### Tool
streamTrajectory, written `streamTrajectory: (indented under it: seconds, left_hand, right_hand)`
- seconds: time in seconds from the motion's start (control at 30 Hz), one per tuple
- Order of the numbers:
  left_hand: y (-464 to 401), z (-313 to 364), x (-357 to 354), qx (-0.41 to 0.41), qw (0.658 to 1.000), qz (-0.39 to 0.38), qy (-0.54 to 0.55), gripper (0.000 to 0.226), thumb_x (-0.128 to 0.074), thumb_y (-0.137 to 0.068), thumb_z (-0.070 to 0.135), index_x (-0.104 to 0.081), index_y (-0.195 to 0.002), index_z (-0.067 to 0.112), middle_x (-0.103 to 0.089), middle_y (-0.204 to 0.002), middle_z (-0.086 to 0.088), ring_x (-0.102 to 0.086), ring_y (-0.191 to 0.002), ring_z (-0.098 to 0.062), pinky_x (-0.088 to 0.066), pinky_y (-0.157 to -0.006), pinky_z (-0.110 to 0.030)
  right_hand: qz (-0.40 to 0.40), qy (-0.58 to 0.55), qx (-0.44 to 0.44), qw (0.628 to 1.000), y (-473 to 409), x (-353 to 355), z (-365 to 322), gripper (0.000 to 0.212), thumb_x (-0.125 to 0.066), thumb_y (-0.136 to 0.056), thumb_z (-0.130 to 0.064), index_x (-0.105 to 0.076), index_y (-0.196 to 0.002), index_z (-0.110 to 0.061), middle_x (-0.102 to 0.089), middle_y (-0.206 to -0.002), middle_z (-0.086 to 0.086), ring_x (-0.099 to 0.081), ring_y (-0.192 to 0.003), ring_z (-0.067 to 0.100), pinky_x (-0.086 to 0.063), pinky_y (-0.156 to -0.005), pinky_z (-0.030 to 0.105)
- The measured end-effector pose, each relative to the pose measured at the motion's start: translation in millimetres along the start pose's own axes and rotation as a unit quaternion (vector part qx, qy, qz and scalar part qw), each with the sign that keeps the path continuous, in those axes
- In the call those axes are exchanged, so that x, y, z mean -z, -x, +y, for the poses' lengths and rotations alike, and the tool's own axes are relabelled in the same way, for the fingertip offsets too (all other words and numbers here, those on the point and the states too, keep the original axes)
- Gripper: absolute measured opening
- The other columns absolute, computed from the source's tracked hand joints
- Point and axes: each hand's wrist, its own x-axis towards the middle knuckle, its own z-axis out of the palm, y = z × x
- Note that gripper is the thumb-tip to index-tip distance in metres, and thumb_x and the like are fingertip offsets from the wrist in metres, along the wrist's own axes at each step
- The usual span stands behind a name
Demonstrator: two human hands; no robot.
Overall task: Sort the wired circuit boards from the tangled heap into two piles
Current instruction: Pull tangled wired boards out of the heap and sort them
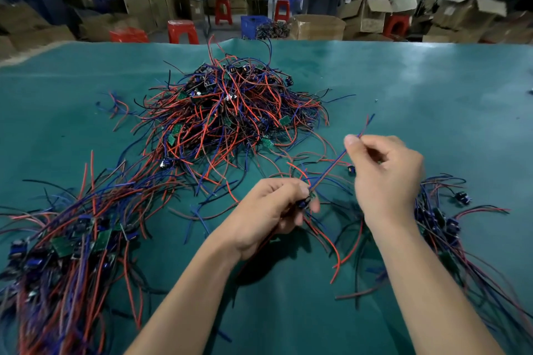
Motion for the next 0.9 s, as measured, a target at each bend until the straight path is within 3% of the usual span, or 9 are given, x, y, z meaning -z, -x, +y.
streamTrajectory:
  seconds: [0.13, 0.27, 0.33, 0.43, 0.5, 0.57, 0.67, 0.77, 0.9]
  left_hand:
    - [0.9, -2.6, -1.4, -0.003, 1.0, -0.005, -0.01, 0.025, -0.048, -0.089, 0.021, -0.065, -0.074, 0.011, -0.035, -0.052, 0.001, -0.022, -0.045, -0.011, -0.013, -0.044, -0.025]
    - [-1.7, -3.1, 3.7, -0.008, 0.997, 0.044, 0.056, 0.023, -0.046, -0.103, 0.013, -0.068, -0.108, 0.006, -0.049, -0.065, 0.003, -0.031, -0.052, -0.007, -0.02, -0.05, -0.021]
    - [-2.5, -5.1, 5.6, -0.012, 0.996, 0.066, 0.065, 0.026, -0.043, -0.103, 0.004, -0.064, -0.118, 0.005, -0.056, -0.075, 0.005, -0.036, -0.056, -0.006, -0.025, -0.054, -0.021]
    - [-1.5, -8.0, 5.5, -0.026, 0.995, 0.092, 0.029, 0.021, -0.045, -0.101, -0.001, -0.066, -0.103, 0.0, -0.062, -0.073, 0.007, -0.042, -0.055, -0.004, -0.032, -0.053, -0.017]
    - [-0.4, -8.3, 6.1, -0.029, 0.994, 0.106, 0.011, 0.019, -0.051, -0.1, 0.002, -0.068, -0.092, 0.0, -0.064, -0.066, 0.005, -0.046, -0.052, -0.004, -0.037, -0.05, -0.014]
    - [-0.5, -7.8, 7.7, -0.019, 0.993, 0.114, 0.01, 0.023, -0.054, -0.099, 0.008, -0.069, -0.081, 0.008, -0.066, -0.065, -0.001, -0.048, -0.047, -0.005, -0.035, -0.045, -0.015]
    - [-0.2, -7.9, 7.6, -0.01, 0.995, 0.101, 0.016, 0.025, -0.057, -0.099, 0.014, -0.066, -0.076, 0.015, -0.064, -0.058, -0.004, -0.046, -0.039, -0.006, -0.029, -0.038, -0.014]
    - [0.0, -7.0, 6.3, -0.017, 0.999, 0.051, -0.004, 0.019, -0.056, -0.099, 0.011, -0.068, -0.085, 0.007, -0.063, -0.056, -0.004, -0.048, -0.039, -0.008, -0.032, -0.039, -0.012]
    - [-0.7, -8.3, 5.2, -0.023, 0.997, 0.042, -0.069, 0.018, -0.059, -0.097, 0.009, -0.069, -0.083, 0.006, -0.063, -0.058, -0.003, -0.051, -0.043, -0.005, -0.035, -0.04, -0.009]
  right_hand:
    - [0.112, -0.01, -0.055, 0.992, -14.8, 9.8, 10.6, 0.03, -0.064, -0.089, -0.045, -0.075, -0.088, -0.017, -0.073, -0.085, 0.013, -0.069, -0.079, 0.033, -0.055, -0.081, 0.051]
    - [0.171, -0.012, -0.114, 0.979, -7.9, 5.5, 3.2, 0.03, -0.053, -0.088, -0.054, -0.066, -0.085, -0.027, -0.072, -0.087, 0.002, -0.067, -0.079, 0.034, -0.053, -0.082, 0.056]
    - [0.036, -0.07, -0.157, 0.985, 2.2, -3.9, -6.0, 0.034, -0.055, -0.081, -0.059, -0.071, -0.075, -0.03, -0.074, -0.078, -0.001, -0.067, -0.072, 0.024, -0.054, -0.073, 0.054]
    - [-0.285, -0.052, -0.1, 0.952, 25.2, -16.6, -17.2, 0.036, -0.062, -0.083, -0.061, -0.075, -0.08, -0.028, -0.071, -0.066, -0.004, -0.062, -0.063, 0.01, -0.051, -0.066, 0.042]
    - [-0.353, -0.067, -0.053, 0.932, 32.8, -20.3, -20.1, 0.025, -0.068, -0.087, -0.047, -0.075, -0.085, -0.023, -0.065, -0.062, -0.003, -0.056, -0.059, 0.007, -0.045, -0.064, 0.034]
    - [-0.342, -0.08, -0.032, 0.936, 31.3, -18.1, -20.1, 0.016, -0.07, -0.087, -0.037, -0.077, -0.087, -0.023, -0.069, -0.067, -0.001, -0.06, -0.062, 0.008, -0.048, -0.068, 0.03]
    - [-0.288, -0.049, 0.0, 0.956, 24.1, -13.1, -21.2, 0.017, -0.069, -0.086, -0.041, -0.077, -0.082, -0.027, -0.074, -0.074, -0.011, -0.066, -0.068, 0.002, -0.053, -0.072, 0.025]
    - [-0.181, -0.084, -0.019, 0.98, 9.7, -6.5, -23.3, 0.019, -0.069, -0.089, -0.041, -0.074, -0.079, -0.026, -0.075, -0.075, -0.006, -0.065, -0.061, 0.005, -0.055, -0.062, 0.026]
    - [-0.013, -0.132, -0.037, 0.99, -13.9, 14.3, -43.6, 0.02, -0.064, -0.098, -0.029, -0.068, -0.079, -0.026, -0.073, -0.071, -0.017, -0.061, -0.056, 0.002, -0.053, -0.064, 0.038]
